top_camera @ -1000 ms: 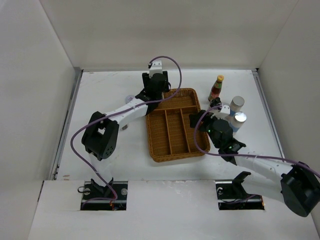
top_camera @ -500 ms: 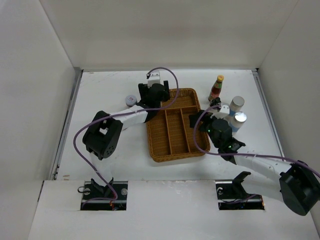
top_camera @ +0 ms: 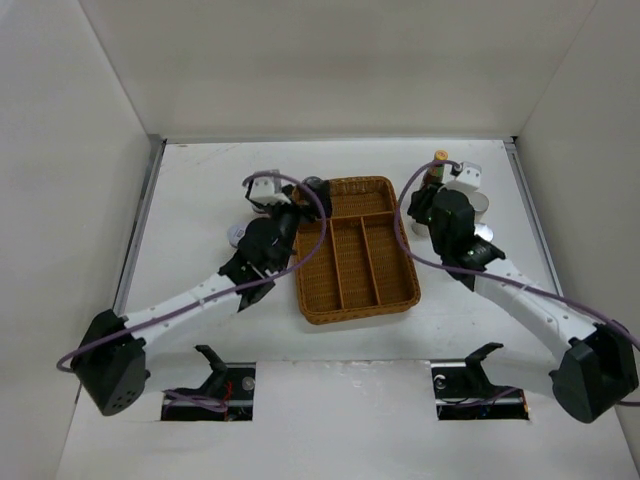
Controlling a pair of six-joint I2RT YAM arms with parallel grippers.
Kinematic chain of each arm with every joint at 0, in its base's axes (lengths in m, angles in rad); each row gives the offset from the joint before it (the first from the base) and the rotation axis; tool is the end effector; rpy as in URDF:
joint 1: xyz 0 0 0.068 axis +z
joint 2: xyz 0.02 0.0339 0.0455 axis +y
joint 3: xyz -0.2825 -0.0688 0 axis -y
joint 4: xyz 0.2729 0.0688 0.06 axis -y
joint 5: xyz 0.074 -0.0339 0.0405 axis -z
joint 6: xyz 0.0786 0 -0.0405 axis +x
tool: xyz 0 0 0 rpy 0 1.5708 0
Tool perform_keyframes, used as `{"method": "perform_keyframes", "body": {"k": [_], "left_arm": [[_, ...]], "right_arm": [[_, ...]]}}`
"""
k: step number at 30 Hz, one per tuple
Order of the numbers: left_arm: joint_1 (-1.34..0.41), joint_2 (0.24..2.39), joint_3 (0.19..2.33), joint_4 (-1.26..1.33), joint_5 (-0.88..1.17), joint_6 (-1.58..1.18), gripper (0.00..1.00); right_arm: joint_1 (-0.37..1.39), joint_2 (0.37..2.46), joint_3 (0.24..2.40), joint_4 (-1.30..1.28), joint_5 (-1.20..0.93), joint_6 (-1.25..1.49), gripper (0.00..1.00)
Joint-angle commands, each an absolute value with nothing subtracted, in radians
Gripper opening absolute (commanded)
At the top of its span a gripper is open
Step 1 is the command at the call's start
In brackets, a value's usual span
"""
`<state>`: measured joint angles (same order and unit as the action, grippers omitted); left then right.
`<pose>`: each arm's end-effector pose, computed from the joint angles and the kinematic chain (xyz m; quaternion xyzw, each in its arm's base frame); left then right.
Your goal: Organize the condiment bottles
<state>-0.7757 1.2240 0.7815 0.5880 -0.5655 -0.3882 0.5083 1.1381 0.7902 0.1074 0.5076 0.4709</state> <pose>0.2688 -0.2046 0.3369 -0.0863 0.6568 -0.2470 0.7073 0.2956 0.1210 0.2993 0.1407 0.7644 0.1066 0.6201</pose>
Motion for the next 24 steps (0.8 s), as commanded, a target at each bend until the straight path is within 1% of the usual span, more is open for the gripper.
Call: {"method": "perform_keyframes", "body": {"k": [1,2,3,4,5,8,10,14,20,24], "left_arm": [[-0.806,1.154,0.613,0.702,-0.555,-0.458,0.9],[-0.814,1.128,0.568,0.712,-0.555,-0.48,0.87],[-0.82,1.108,0.524,0.718,-0.552,-0.5,0.86],[-0.817,1.088,0.484,0.724,-0.548,-0.512,0.86],[-0.812,1.077,0.447,0.733,-0.542,-0.526,0.86],[-0.803,1.068,0.362,0.778,-0.505,-0.56,0.86],[-0.801,1.092,0.331,0.845,-0.499,-0.563,0.87],[-0.817,1.114,0.305,0.929,-0.492,-0.565,0.89],[-0.823,1.143,0.302,0.946,-0.491,-0.565,0.9],[-0.814,1.16,0.296,0.976,-0.491,-0.565,0.91]], "right_arm": [[0.458,1.196,0.877,-0.05,0.586,0.43,0.46],[0.447,1.222,0.9,-0.072,0.594,0.419,0.56],[0.44,1.245,0.919,-0.092,0.604,0.417,0.68],[0.433,1.265,0.933,-0.109,0.618,0.419,0.75],[0.427,1.287,0.945,-0.118,0.627,0.419,0.79],[0.41,1.359,0.98,-0.149,0.634,0.426,0.86],[0.401,1.399,1.003,-0.166,0.64,0.446,0.88],[0.372,1.453,1.032,-0.167,0.638,0.469,0.9],[0.334,1.537,1.045,-0.144,0.623,0.472,0.89],[0.318,1.565,1.022,-0.052,0.583,0.474,0.88]]}}
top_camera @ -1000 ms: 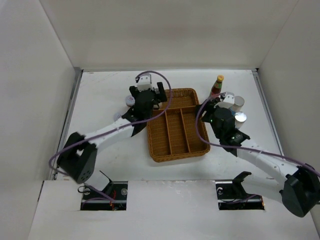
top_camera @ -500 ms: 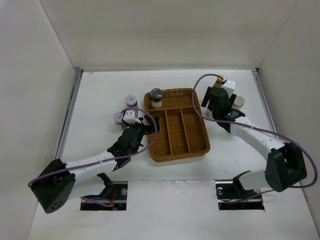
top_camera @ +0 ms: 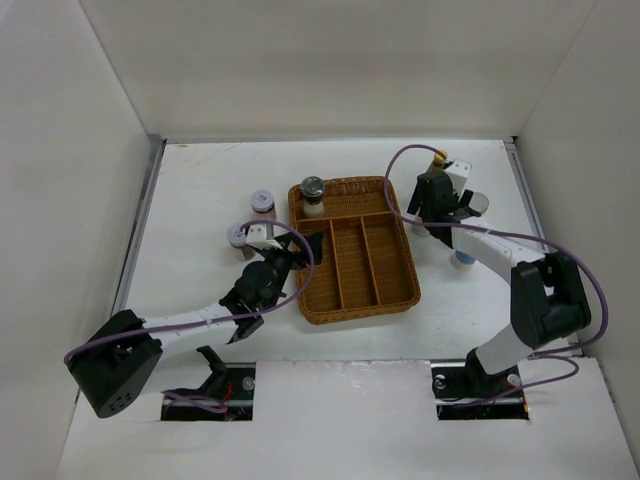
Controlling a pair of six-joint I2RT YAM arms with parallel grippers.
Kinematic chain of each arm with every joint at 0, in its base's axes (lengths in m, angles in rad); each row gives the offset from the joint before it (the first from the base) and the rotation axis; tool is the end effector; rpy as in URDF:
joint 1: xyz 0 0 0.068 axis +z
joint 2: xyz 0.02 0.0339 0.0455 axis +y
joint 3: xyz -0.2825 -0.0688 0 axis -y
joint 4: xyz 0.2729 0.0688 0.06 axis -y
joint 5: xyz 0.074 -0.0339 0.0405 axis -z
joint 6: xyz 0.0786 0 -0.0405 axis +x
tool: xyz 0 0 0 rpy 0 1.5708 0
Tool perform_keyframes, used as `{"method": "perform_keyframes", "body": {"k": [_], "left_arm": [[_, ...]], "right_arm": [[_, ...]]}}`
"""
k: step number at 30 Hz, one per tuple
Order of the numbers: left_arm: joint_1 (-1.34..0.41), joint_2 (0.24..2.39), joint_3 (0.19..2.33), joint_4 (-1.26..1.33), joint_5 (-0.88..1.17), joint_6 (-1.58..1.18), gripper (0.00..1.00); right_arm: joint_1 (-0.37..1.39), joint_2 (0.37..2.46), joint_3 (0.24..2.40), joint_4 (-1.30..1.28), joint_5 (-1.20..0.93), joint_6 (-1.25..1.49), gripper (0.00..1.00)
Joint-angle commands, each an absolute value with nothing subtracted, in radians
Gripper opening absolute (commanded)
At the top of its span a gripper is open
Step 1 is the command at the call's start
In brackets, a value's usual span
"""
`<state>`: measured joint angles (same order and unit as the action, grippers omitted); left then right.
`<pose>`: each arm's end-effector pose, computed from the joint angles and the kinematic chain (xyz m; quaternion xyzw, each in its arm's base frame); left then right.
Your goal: Organize the condiment bottles
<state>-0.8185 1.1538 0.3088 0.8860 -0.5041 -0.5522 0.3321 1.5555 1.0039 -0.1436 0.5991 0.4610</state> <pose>0.2152 -0.1743 0.2133 -0.0893 0.6885 -0.3085 0.6502 0.3796 0.0840 0.2151 0.1806 0.8555 -0.0901 0.4769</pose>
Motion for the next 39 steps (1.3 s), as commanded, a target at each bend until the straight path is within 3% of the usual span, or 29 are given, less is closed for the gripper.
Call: {"method": "perform_keyframes", "body": {"k": [1,4,7,10,14,18,30,39], "left_arm": [[-0.814,1.164,0.296,0.979,-0.491,-0.565,0.91],[-0.814,1.183,0.295,0.989,-0.491,-0.565,0.91],[-0.808,1.2,0.295,1.0,-0.48,-0.565,0.91],[-0.808,1.204,0.291,1.006,-0.477,-0.566,0.92],[-0.795,1.201,0.272,1.023,-0.492,-0.571,0.92],[-0.789,1.18,0.247,1.035,-0.555,-0.584,0.92],[-0.794,1.197,0.25,1.031,-0.542,-0.592,0.93],[-0.792,1.212,0.256,1.028,-0.532,-0.594,0.94]], "right_arm": [[0.312,1.575,1.023,-0.035,0.571,0.474,0.87],[0.3,1.611,1.037,0.001,0.542,0.468,0.77],[0.303,1.612,1.032,0.043,0.54,0.456,0.55],[0.314,1.547,1.011,0.069,0.599,0.427,0.5],[0.402,1.424,1.025,0.083,0.698,0.322,0.5],[0.516,1.422,1.113,0.089,0.654,0.307,0.5],[0.645,1.822,1.454,0.127,0.506,0.311,0.5],[0.653,1.945,1.442,0.084,0.489,0.356,0.53]]}}
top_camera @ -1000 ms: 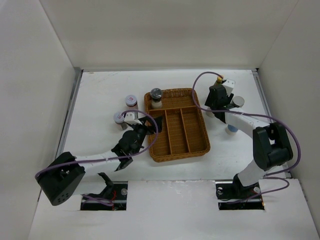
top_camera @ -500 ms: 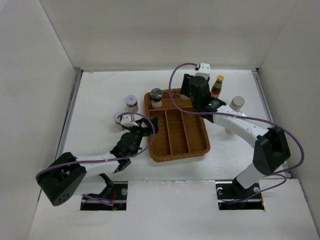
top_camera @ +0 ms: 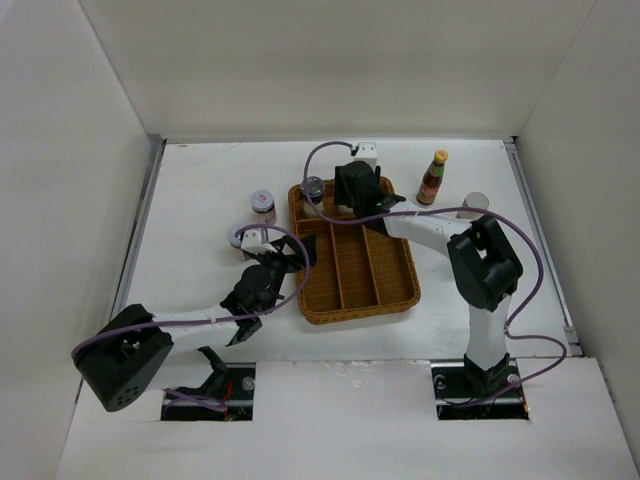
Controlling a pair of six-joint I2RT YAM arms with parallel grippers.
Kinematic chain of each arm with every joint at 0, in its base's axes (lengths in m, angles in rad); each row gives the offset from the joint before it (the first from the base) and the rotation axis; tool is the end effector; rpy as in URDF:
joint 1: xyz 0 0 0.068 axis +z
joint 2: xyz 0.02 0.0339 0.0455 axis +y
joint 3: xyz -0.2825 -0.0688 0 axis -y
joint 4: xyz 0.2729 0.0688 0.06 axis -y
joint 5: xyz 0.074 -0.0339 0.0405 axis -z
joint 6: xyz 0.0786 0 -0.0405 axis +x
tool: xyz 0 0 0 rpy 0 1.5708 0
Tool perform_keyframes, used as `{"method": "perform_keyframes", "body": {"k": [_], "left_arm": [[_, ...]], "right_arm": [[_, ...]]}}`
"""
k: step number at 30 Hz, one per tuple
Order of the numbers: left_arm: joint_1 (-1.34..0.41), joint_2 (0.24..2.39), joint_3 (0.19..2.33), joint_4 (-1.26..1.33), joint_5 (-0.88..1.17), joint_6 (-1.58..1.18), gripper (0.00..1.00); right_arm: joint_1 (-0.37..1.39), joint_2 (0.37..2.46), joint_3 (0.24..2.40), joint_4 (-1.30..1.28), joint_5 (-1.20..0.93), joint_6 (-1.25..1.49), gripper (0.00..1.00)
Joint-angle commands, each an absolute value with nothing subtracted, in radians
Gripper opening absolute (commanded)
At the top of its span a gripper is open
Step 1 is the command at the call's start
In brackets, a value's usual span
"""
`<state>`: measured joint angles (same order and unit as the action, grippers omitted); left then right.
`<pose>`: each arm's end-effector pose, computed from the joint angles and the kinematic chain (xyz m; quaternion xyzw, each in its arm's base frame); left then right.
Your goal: Organize the condiment bottles
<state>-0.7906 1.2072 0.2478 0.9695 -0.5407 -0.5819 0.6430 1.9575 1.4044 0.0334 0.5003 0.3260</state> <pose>0.2164 -0.1611 0.1899 -0.1181 0.6941 -0.2886 0.6489 0.4343 0.2782 0.2118 -0.0097 0.8472 0.0369 0.5299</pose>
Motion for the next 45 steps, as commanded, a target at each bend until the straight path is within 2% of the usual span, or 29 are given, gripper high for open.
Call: {"method": "perform_keyframes", "body": {"k": [1,3,5,7,9,13,21,26,34,41,45], "left_arm": [[-0.792,1.216,0.258,1.026,-0.525,-0.595,0.94],[-0.794,1.215,0.259,1.028,-0.509,-0.597,0.94],[-0.792,1.221,0.261,1.031,-0.506,-0.597,0.94],[-0.789,1.226,0.262,1.029,-0.506,-0.6,0.94],[-0.794,1.216,0.261,1.026,-0.506,-0.601,0.94],[-0.791,1.226,0.262,1.029,-0.506,-0.603,0.94],[-0.797,1.23,0.267,1.025,-0.5,-0.604,0.94],[-0.791,1.239,0.268,1.029,-0.499,-0.606,0.94],[-0.786,1.246,0.27,1.025,-0.497,-0.609,0.94],[-0.782,1.246,0.27,1.025,-0.489,-0.611,0.93],[-0.78,1.258,0.27,1.034,-0.488,-0.612,0.93]], "right_arm": [[0.653,1.953,1.436,0.084,0.479,0.365,0.55],[0.656,1.953,1.43,0.084,0.462,0.374,0.63],[0.657,1.915,1.422,0.084,0.459,0.374,0.79],[0.657,1.869,1.422,0.083,0.456,0.364,0.89],[0.657,1.803,1.425,0.071,0.451,0.345,0.95],[0.625,1.665,1.396,0.06,0.448,0.319,1.0],[0.386,1.467,1.282,0.055,0.566,0.229,0.98],[0.271,1.541,1.308,0.011,0.528,0.183,0.96],[0.206,1.658,1.348,0.031,0.364,0.186,0.92],[0.182,1.747,1.377,0.066,0.365,0.189,0.76],[0.179,1.785,1.399,0.084,0.37,0.184,0.72]]}}
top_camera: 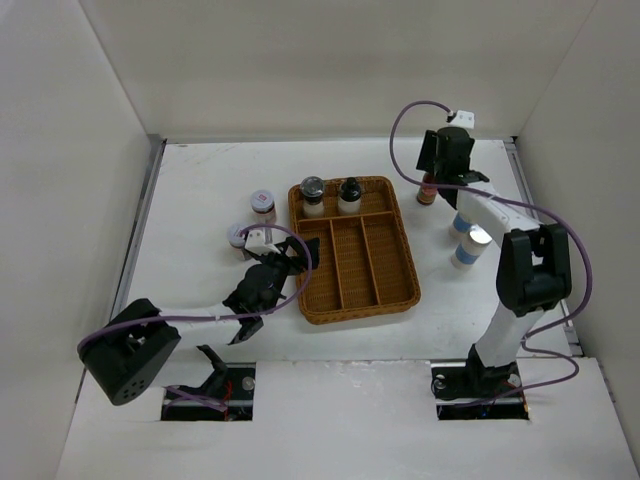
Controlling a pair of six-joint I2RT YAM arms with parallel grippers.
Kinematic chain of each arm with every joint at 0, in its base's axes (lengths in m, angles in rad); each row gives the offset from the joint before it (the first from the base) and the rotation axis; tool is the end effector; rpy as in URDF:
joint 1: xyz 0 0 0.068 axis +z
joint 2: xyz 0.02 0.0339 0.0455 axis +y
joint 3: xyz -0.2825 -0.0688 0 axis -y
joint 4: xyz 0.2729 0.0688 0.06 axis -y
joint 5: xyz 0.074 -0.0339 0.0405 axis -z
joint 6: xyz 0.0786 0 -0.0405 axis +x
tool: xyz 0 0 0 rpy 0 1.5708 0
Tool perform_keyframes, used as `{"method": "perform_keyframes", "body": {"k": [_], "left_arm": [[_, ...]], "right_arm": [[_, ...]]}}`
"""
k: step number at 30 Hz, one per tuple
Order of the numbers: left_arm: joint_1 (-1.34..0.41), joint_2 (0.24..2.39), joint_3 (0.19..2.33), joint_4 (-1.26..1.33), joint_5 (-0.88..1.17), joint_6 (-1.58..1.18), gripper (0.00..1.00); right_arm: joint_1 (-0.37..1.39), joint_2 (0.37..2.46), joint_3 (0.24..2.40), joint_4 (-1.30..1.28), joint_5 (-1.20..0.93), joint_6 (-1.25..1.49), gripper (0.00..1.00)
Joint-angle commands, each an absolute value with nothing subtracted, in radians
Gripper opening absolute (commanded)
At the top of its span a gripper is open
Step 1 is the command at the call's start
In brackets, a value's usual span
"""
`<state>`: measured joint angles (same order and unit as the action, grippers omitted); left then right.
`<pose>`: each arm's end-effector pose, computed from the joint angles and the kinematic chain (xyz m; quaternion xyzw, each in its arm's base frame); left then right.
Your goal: Organize the condiment bottles
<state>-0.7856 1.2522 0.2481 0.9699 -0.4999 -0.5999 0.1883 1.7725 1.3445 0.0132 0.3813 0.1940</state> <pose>0.2186 -0.1654 0.1789 -0.1065 0.7097 -0.2931 0.6317 0.4812 0.0619 0.2724 0.1059 0.8221 -0.0539 0.5568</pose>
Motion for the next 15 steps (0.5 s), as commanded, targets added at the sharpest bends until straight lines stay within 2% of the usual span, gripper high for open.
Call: {"method": "perform_keyframes", "body": {"k": [1,5,11,15], "left_arm": [[-0.778,1.261,0.271,1.032,-0.486,-0.614,0.93],[-0.778,1.262,0.273,1.035,-0.474,-0.617,0.93],[-0.777,1.279,0.279,1.035,-0.454,-0.624,0.93],[-0.774,1.278,0.278,1.035,-0.454,-0.629,0.93]], "right_arm": [[0.177,1.796,1.404,0.104,0.37,0.183,0.7],[0.18,1.819,1.417,0.118,0.374,0.178,0.6],[0.182,1.799,1.402,0.176,0.442,0.157,0.36],[0.206,1.724,1.382,0.201,0.465,0.129,0.3]]}}
